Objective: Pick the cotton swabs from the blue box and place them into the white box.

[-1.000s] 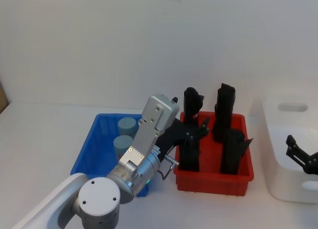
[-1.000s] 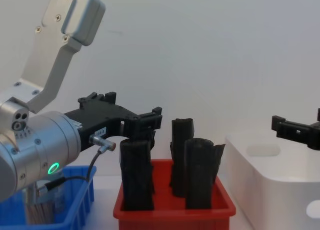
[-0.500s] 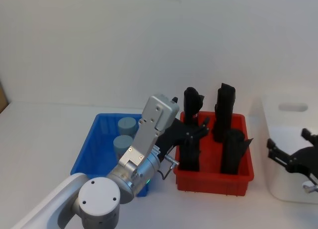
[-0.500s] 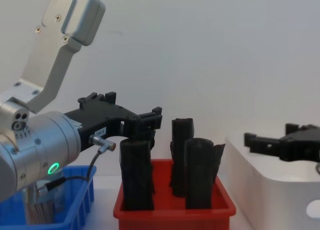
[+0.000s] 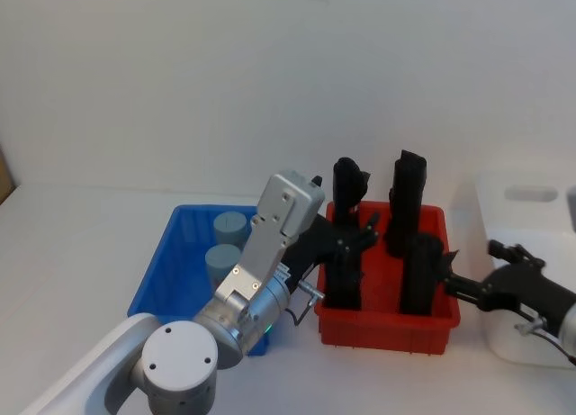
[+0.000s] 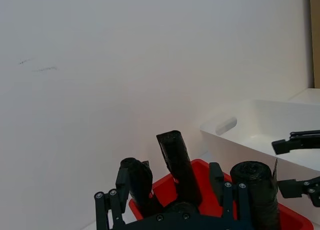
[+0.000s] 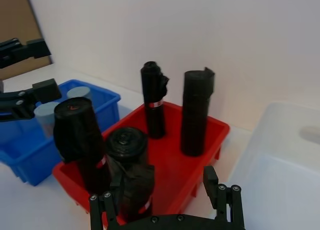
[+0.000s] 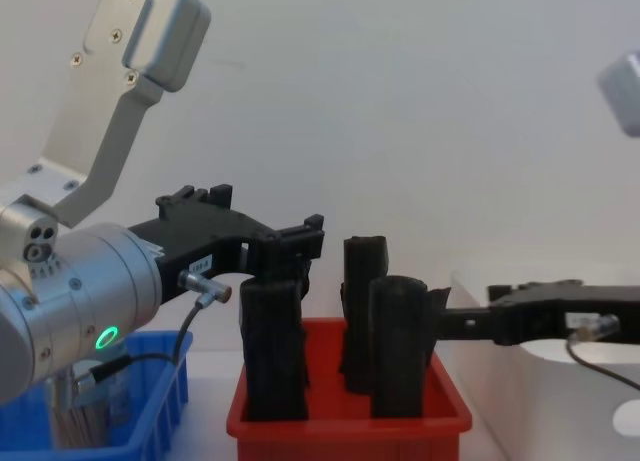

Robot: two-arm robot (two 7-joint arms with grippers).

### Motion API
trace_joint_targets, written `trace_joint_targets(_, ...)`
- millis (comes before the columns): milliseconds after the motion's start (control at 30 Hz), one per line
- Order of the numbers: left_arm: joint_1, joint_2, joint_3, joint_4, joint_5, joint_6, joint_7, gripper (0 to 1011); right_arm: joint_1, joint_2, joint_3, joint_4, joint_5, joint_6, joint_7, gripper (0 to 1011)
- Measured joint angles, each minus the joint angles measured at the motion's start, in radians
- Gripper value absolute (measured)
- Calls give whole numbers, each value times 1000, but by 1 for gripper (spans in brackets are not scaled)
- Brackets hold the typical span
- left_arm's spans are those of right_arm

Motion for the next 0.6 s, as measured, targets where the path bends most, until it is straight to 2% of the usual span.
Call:
trace_joint_targets(167, 0, 0, 0, 0, 0, 0, 0, 1004, 53, -16, -8, 51, -18, 31, 69, 1001)
trace_joint_targets(267, 0, 0, 0, 0, 0, 0, 0, 1004, 108, -33, -15, 103, -39, 58, 138, 1001)
trace_joint_targets(433, 0, 0, 0, 0, 0, 0, 0, 1004, 171, -53, -26, 164, -66, 83, 203, 1002)
trace_joint_targets(600, 0, 0, 0, 0, 0, 0, 0, 1004, 211, -66, -34, 204, -83, 96, 240, 1001)
